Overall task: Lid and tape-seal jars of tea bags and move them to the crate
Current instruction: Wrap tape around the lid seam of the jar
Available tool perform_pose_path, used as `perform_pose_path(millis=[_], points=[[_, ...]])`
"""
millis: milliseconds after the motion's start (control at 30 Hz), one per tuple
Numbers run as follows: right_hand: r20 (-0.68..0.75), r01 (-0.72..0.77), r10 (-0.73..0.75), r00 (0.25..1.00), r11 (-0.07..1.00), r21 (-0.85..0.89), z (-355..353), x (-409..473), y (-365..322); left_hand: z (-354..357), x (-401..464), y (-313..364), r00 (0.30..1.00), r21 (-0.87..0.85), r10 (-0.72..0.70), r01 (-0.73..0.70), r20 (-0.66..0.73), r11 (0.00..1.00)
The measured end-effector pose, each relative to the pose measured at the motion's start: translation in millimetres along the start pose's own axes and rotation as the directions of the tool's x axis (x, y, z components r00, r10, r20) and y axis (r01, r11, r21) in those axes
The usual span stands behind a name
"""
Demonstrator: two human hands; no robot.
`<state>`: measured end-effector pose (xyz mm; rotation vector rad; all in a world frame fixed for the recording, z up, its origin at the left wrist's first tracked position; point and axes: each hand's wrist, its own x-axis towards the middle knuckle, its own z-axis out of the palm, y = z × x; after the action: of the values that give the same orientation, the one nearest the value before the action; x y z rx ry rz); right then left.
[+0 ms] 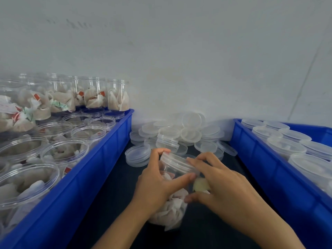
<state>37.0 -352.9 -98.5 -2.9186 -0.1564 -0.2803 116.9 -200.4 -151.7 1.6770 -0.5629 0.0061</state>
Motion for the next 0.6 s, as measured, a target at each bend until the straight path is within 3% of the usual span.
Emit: perform_pose_path(millis=[133, 200, 267, 367, 500, 600], points=[[0.020, -0.151, 0.153, 0.988, 0.929, 0.339, 4.9, 1.5, 4.4, -3.9, 1.9, -2.9, 0.997, -0.043, 0.000, -0.003, -0.073, 0.999], [0.157, -0.289, 0.243, 0.957, 0.836, 0.467, 8.8, 3.6, 7.2, -4.4, 1.7, -4.8, 0.995, 0.004, 0.008, -0.008, -0.095, 1.000], [0.360, -0.440, 0.262, 0.895, 0.644, 0.626, 7.2, 5.9, 10.2, -6.2, 2.2, -6.2, 0.993, 0.046, 0.017, -0.012, -0.117, 0.999], [0.486, -0.475, 0.113, 0.867, 0.483, 0.735, -0.7, 4.7, 16.1, -10.9, 3.6, -8.0, 0.991, 0.080, 0.030, -0.020, -0.129, 0.997], [0.462, -0.393, -0.096, 0.882, 0.392, 0.832, -0.7, 2.0, 22.2, -14.0, 3.9, -9.2, 0.986, 0.093, 0.051, -0.037, -0.157, 0.995], [0.415, -0.355, -0.153, 0.897, 0.309, 0.882, 1.1, 1.6, 22.6, -14.1, 4.1, -9.9, 0.984, 0.071, 0.054, -0.043, -0.168, 0.997]])
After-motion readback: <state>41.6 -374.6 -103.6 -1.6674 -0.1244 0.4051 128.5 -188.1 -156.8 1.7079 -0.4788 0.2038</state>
